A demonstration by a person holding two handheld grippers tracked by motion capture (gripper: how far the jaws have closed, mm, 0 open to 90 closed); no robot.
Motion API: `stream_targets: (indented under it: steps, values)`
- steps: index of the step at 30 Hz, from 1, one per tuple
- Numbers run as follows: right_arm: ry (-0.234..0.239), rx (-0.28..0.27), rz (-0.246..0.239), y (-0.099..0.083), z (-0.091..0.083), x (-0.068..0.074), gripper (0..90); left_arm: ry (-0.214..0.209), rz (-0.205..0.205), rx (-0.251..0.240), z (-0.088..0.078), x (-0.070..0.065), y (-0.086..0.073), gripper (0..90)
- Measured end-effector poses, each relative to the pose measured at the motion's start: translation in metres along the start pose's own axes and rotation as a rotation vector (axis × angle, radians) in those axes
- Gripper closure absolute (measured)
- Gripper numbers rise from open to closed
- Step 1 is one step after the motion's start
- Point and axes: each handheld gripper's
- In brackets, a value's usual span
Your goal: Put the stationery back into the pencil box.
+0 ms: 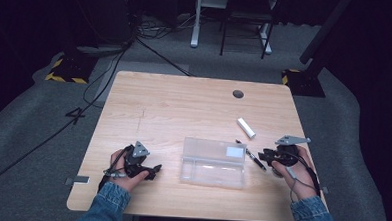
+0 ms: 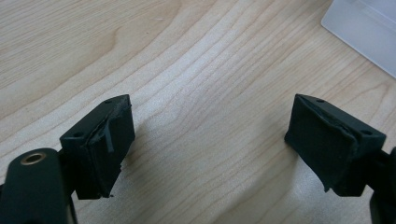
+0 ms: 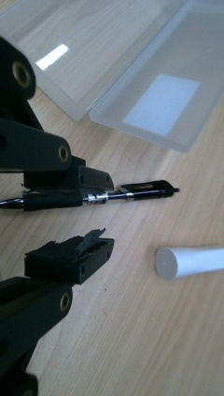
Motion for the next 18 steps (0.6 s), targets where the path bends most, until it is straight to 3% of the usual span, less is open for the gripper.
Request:
stream_targets:
  steps: [9, 18]
  values:
    - [0.003, 0.164, -0.043, 0.01, 0.017, 0.003, 72.2, 0.005, 0.014, 0.003, 0.0, 0.001, 0.0, 15.2]
    - [-0.003, 0.242, -0.072, 0.009, 0.032, 0.005, 73.3, 0.006, 0.014, 0.003, 0.0, 0.001, 0.0, 15.3]
Point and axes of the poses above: each handheld gripper's, and its own axes: z roughly forward along the jaws, y roughly out of its top, x roughly to its left, and after that the axes turned 7 degrees about z, right-handed
